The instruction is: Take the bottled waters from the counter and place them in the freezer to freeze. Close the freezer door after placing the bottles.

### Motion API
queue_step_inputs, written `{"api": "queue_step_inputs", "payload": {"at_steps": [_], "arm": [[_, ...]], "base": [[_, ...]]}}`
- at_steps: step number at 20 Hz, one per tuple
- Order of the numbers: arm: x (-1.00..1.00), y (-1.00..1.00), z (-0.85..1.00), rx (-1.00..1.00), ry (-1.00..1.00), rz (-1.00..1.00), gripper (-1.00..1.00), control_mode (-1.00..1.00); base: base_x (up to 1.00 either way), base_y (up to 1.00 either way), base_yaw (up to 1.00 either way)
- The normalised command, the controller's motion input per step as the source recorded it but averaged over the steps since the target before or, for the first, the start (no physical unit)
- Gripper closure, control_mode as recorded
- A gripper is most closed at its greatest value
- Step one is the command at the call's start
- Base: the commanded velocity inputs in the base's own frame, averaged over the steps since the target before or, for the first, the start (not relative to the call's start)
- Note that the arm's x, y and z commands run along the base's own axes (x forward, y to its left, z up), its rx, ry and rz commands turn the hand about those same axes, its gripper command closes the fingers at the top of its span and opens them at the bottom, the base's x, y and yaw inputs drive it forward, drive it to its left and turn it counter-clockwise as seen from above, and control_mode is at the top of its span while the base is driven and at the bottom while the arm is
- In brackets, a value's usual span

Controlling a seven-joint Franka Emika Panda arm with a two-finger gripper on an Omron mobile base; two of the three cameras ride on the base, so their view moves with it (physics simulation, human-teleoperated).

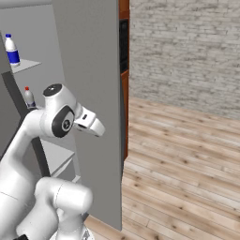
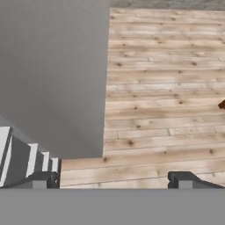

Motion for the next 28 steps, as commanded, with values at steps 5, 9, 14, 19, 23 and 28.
{"api": "queue_step_inputs", "payload": {"at_steps": [5,9,14,19,23,28], "arm": [[0.0,-0.17,0.0,-0.07,0.02,-0.08,-1.0,-1.0],[-0.02,-0.09,0.0,0.0,0.01,0.05,-1.0,-1.0],[-0.11,0.0,0.0,0.0,0.01,0.06,-1.0,-1.0],[0.0,0.0,0.0,0.0,0.0,0.03,-1.0,-1.0],[0.0,0.0,0.0,0.0,0.0,0.02,-1.0,-1.0],[-0.01,0.0,0.0,0.0,0.0,0.0,-1.0,-1.0]], "base": [[0.0,0.0,0.0],[0.0,0.0,0.0],[0.0,0.0,0.0],[0.0,0.0,0.0],[0.0,0.0,0.0],[0.0,0.0,0.0]]}}
